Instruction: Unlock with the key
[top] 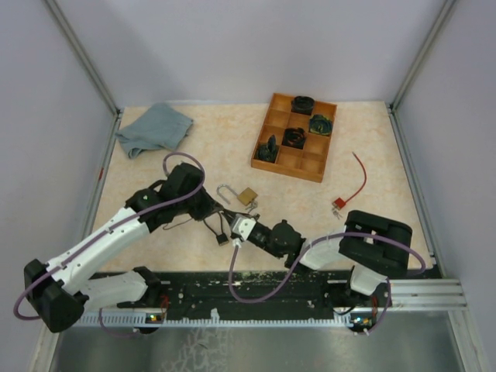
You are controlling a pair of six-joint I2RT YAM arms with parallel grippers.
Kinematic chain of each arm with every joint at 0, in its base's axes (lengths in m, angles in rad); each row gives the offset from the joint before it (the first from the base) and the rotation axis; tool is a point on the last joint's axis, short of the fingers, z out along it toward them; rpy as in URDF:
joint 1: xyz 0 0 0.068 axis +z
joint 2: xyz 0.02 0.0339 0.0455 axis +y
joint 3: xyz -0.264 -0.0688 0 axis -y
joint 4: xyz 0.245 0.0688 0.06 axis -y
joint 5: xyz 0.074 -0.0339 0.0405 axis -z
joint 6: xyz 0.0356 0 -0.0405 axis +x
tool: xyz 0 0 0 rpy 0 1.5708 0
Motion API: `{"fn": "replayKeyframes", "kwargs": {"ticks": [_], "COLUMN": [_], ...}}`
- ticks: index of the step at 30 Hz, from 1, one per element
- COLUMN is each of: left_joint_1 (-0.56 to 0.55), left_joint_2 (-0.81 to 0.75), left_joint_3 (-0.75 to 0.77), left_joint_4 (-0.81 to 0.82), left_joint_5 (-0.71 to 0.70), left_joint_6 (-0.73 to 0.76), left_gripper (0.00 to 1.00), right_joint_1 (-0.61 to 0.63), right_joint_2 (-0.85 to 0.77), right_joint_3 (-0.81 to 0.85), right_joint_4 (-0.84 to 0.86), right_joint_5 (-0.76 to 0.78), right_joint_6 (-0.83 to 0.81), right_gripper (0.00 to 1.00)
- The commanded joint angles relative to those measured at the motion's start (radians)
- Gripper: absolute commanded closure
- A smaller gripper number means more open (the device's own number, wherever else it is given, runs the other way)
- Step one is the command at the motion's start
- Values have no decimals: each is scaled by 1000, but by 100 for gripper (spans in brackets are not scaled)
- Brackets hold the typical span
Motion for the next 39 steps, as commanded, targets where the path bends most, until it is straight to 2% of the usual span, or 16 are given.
{"fn": "replayKeyframes", "kwargs": {"ticks": [1,4,9,12,14,18,21,24,27,30,39], "left_joint_1": [-4,-5,-5,-4,-4,-4,-4,-4,-4,-6,-44], "left_joint_2": [-31,-41,-54,-77,-104,-183,-248,-263,-218,-138,139], "left_joint_3": [-2,-5,-8,-11,-28,-82,-128,-149,-141,-122,-97], "left_joint_4": [-4,-4,-7,-5,8,59,78,70,16,-27,-72], "left_joint_5": [-9,-11,-19,-46,-75,-106,-110,-87,-60,-23,1], "left_joint_6": [-34,-41,-34,11,49,151,201,241,270,290,298], "left_gripper": [100,100,100,94,88,62,51,40,40,38,37], "right_joint_1": [25,32,34,32,28,3,-47,-101,-132,-135,-136], "right_joint_2": [-18,-16,-44,-84,-123,-214,-308,-387,-450,-498,-597], "right_joint_3": [43,43,37,28,30,22,7,-42,-76,-76,-141], "right_joint_4": [-45,-66,-93,-134,-200,-323,-416,-427,-438,-521,-569], "right_joint_5": [40,75,110,110,94,35,-23,-84,-107,-78,1], "right_joint_6": [-12,-35,-13,51,111,270,428,572,686,743,758], "right_gripper": [90,99,100,100,100,100,100,100,100,100,100]}}
